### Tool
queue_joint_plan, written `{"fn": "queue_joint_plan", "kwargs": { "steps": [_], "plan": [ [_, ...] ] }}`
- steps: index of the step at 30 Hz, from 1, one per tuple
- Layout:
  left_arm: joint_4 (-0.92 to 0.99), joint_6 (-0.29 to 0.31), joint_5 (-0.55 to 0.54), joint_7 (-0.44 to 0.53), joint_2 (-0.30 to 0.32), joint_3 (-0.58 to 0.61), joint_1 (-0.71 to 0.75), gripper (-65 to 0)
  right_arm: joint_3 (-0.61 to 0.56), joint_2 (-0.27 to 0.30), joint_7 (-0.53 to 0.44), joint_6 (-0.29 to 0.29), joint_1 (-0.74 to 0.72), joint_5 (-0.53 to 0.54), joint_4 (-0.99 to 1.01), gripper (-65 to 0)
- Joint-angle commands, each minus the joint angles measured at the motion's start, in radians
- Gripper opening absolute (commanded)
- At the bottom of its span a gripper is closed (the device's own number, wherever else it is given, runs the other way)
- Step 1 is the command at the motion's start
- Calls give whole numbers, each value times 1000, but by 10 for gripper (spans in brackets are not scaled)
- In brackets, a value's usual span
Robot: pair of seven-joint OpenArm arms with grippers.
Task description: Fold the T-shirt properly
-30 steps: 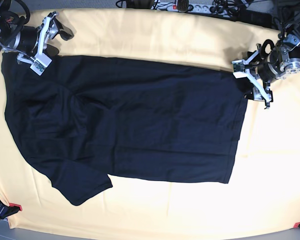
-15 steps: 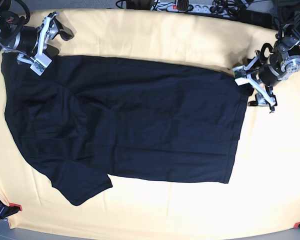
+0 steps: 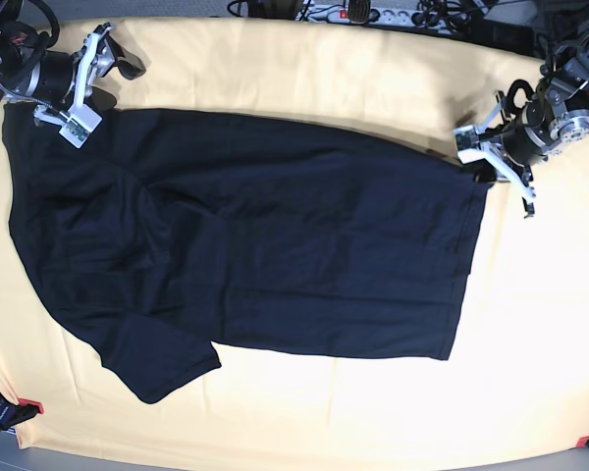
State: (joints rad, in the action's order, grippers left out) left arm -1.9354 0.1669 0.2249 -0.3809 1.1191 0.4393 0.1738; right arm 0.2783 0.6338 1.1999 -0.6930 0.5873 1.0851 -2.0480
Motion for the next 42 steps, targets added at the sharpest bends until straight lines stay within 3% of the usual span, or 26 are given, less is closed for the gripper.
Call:
{"fn": "queue_joint_plan", "kwargs": {
  "steps": [1, 11, 15, 22, 37, 39, 42],
  "plan": [
    [-8, -23, 10, -19, 25, -10, -8, -650, 11, 15, -14, -5, 0, 10, -14, -232],
    [-11, -30, 9, -34, 25, -10, -8, -650, 78, 17, -14, -5, -5, -253, -14, -232],
    [-11, -30, 8, -34, 25, -10, -8, -650, 135, 26, -56, -5, -5, -275, -14, -232],
    [-13, -30, 9, -34, 25, -10, -8, -650, 132, 29, -180, -5, -5, -375, 22, -232],
    [-46, -30, 9, -34, 25, -10, -8, -650, 132, 37, -300, -5, -6, -463, 185, -233],
    [-56, -30, 9, -34, 25, -10, -8, -650, 132, 37, -300, -5, -6, -462, 185, -272],
    [-71, -30, 9, -34, 25, -10, -8, -650, 132, 37, -302, -5, -6, -462, 185, -382]
  ]
}}
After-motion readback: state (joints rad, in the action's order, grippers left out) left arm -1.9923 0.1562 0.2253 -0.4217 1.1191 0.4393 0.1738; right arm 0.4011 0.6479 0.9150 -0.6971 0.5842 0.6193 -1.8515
